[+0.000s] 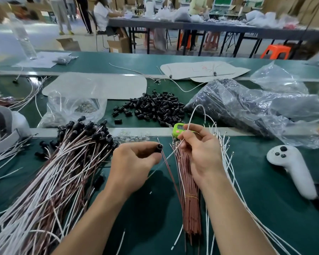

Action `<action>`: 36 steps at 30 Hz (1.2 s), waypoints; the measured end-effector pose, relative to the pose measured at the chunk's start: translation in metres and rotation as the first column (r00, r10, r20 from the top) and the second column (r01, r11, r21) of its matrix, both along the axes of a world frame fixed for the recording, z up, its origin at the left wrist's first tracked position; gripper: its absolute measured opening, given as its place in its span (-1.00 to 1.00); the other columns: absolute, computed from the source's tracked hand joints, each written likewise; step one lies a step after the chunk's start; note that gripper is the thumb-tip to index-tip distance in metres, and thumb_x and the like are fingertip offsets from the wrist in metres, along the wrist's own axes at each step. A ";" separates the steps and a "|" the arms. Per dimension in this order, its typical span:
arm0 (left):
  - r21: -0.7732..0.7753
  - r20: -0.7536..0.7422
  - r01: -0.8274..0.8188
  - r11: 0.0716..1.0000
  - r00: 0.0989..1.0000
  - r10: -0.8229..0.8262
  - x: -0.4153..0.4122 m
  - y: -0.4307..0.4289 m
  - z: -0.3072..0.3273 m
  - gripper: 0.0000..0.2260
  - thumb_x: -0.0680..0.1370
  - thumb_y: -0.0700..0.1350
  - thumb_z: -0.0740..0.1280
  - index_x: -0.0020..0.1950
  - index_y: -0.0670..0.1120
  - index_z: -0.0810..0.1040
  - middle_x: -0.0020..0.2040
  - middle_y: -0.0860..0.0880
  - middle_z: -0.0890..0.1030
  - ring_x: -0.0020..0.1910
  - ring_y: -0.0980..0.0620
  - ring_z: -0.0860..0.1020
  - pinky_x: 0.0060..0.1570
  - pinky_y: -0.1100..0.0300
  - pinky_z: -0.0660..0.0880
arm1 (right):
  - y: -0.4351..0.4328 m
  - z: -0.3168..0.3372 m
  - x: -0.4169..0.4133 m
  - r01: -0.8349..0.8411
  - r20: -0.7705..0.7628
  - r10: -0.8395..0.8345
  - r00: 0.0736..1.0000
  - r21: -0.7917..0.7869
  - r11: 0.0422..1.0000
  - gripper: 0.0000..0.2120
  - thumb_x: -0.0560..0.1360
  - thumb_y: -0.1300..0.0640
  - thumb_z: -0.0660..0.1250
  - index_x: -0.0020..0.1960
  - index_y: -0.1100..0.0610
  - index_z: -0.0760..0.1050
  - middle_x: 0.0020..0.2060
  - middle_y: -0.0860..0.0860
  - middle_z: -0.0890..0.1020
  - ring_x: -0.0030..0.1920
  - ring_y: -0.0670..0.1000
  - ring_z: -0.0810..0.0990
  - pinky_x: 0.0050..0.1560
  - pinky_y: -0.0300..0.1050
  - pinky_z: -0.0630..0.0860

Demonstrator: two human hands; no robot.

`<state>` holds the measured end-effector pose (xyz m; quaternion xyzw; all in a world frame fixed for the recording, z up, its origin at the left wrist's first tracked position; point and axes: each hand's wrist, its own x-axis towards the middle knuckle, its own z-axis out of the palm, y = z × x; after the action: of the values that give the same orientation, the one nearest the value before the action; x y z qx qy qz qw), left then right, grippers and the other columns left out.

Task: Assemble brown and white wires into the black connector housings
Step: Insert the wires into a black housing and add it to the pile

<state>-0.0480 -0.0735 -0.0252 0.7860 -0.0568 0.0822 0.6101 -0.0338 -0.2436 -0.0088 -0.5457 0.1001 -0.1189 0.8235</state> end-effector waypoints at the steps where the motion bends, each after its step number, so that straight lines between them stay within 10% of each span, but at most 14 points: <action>1: 0.024 0.009 0.012 1.000 1.000 -0.012 -0.001 -0.001 0.000 -0.70 0.42 -0.23 0.58 -0.18 0.22 0.73 -0.20 0.23 0.73 -0.19 0.27 0.69 -0.15 0.45 0.53 | 0.002 -0.002 0.001 0.003 0.009 -0.003 1.000 0.001 1.000 -0.75 0.58 0.44 0.31 -0.10 0.14 0.63 -0.29 0.13 0.67 -0.44 -0.05 0.50 -0.34 -0.24 0.50; 7: 0.080 0.044 0.043 0.996 0.998 -0.046 0.000 -0.001 -0.002 -0.63 0.42 -0.24 0.59 -0.19 0.28 0.71 -0.17 0.27 0.72 -0.14 0.29 0.69 -0.06 0.41 0.58 | 0.001 -0.004 0.001 -0.038 0.066 0.031 0.997 0.112 0.993 -0.86 0.59 0.37 0.34 -0.02 0.19 0.63 -0.21 0.13 0.69 -0.31 -0.03 0.61 -0.24 -0.24 0.57; 14: -0.043 0.114 0.053 0.998 0.992 -0.048 0.005 0.001 -0.003 -0.69 0.43 -0.26 0.49 -0.11 0.20 0.74 -0.18 0.11 0.75 -0.19 0.17 0.68 -0.08 0.21 0.62 | 0.019 -0.010 -0.013 -0.183 0.040 0.218 0.975 -0.411 0.893 -0.88 0.42 0.27 0.47 -0.22 0.07 0.67 -0.37 0.03 0.67 -0.33 -0.04 0.64 -0.24 -0.19 0.56; 25: 0.011 0.140 -0.056 0.998 0.989 0.054 0.010 0.006 -0.009 -0.53 0.46 -0.34 0.52 -0.16 0.31 0.71 -0.19 0.17 0.73 -0.18 -0.04 0.69 -0.09 0.14 0.66 | 0.006 0.006 -0.025 0.175 0.345 -0.067 0.936 -0.293 0.940 -0.75 0.65 0.14 0.25 -0.11 -0.18 0.50 -0.25 0.13 0.72 -0.32 0.14 0.72 -0.33 -0.13 0.62; 30: 0.040 0.157 -0.080 0.996 0.985 0.073 0.010 0.005 -0.009 -0.48 0.44 -0.37 0.52 -0.15 0.34 0.71 -0.17 0.25 0.72 -0.15 0.22 0.69 -0.10 0.45 0.54 | 0.008 0.011 -0.029 0.218 0.394 -0.077 0.916 -0.326 0.920 -0.76 0.65 0.15 0.29 -0.09 -0.17 0.50 -0.26 0.11 0.71 -0.33 0.14 0.72 -0.32 -0.09 0.62; 36: 0.073 0.162 -0.095 0.993 0.983 0.083 0.009 0.007 -0.012 -0.57 0.43 -0.36 0.54 -0.13 0.24 0.74 -0.14 0.27 0.72 -0.06 0.28 0.68 0.05 0.33 0.59 | 0.007 0.011 -0.031 0.238 0.411 -0.086 0.907 -0.334 0.912 -0.85 0.66 0.19 0.29 -0.04 -0.03 0.48 -0.26 0.13 0.71 -0.33 0.13 0.71 -0.30 -0.08 0.62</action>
<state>-0.0386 -0.0666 -0.0372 0.8025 -0.0733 0.1695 0.5673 -0.0645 -0.2361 0.0027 -0.6483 -0.0437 -0.3108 0.6937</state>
